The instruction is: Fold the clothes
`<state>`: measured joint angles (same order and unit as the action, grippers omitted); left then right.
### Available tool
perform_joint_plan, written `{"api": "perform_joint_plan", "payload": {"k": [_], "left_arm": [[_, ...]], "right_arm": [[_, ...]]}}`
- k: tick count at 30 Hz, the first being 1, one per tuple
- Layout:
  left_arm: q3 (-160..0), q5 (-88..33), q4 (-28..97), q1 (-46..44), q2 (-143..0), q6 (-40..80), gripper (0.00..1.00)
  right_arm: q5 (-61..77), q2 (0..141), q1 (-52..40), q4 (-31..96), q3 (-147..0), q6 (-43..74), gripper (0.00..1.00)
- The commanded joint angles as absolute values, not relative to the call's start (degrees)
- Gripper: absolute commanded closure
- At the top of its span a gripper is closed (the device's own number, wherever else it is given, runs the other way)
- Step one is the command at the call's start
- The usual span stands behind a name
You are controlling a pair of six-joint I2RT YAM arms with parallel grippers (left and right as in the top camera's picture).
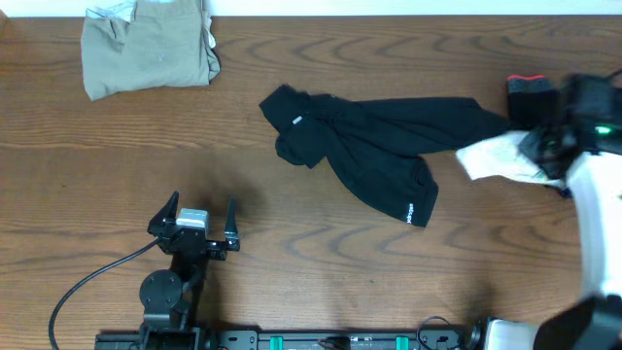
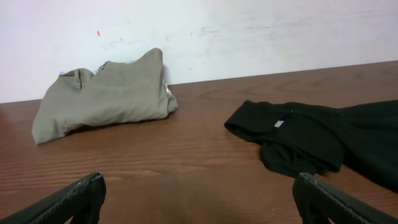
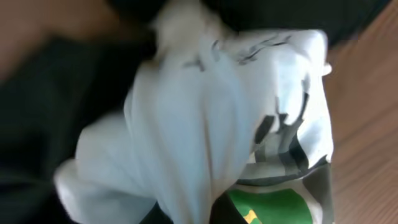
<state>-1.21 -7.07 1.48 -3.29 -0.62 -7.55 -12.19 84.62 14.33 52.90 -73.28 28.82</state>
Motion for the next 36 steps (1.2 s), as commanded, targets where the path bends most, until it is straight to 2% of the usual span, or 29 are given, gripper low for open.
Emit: {"api": "perform_joint_plan", "payload": {"k": [1, 11, 19, 22, 23, 24, 25, 26, 27, 32, 36], "left_arm": [[-0.23, -7.66, 3.4, -3.51, -0.23, -7.92, 0.02], [-0.23, -7.66, 3.42, -3.51, -0.23, -7.92, 0.02], [-0.23, -7.66, 3.4, -3.51, -0.23, -7.92, 0.02], [-0.23, -7.66, 3.42, -3.51, -0.23, -7.92, 0.02], [-0.23, -7.66, 3.42, -3.51, -0.23, -7.92, 0.02], [-0.23, -7.66, 3.4, -3.51, -0.23, -7.9, 0.02], [-0.23, -7.66, 3.42, -3.51, -0.23, -7.9, 0.02], [-0.23, -7.66, 3.4, -3.51, -0.23, -7.92, 0.02], [-0.23, -7.66, 3.42, -3.51, -0.23, -7.9, 0.02], [-0.23, -7.66, 3.42, -3.51, -0.23, -7.92, 0.02], [-0.23, -7.66, 3.4, -3.51, -0.23, -7.9, 0.02]], "right_arm": [[-14.72, 82.48, 18.41, 52.47, -77.47, 26.17, 0.99], [-12.78, 84.97, 28.56, 40.36, -78.06, 25.08, 0.99], [-12.25, 91.35, 30.24, 32.34, -78.06, 24.25, 0.98], [-12.25, 94.3, 31.24, 31.44, -78.06, 23.22, 0.94], [-12.27, 95.33, 31.79, 31.46, -78.06, 23.05, 0.9], [-12.27, 95.94, 32.18, 31.48, -78.06, 23.05, 0.8], [-12.25, 96.62, 32.88, 31.79, -78.06, 23.03, 0.51], [-12.25, 96.79, 33.3, 32.05, -78.06, 22.96, 0.17], [-12.23, 96.79, 33.93, 32.34, -78.06, 22.55, 0.01], [-11.11, 95.29, 36.51, 35.14, -79.81, 22.76, 0.01], [-4.36, 92.53, 36.75, 37.58, -80.97, 23.97, 0.01]]}}
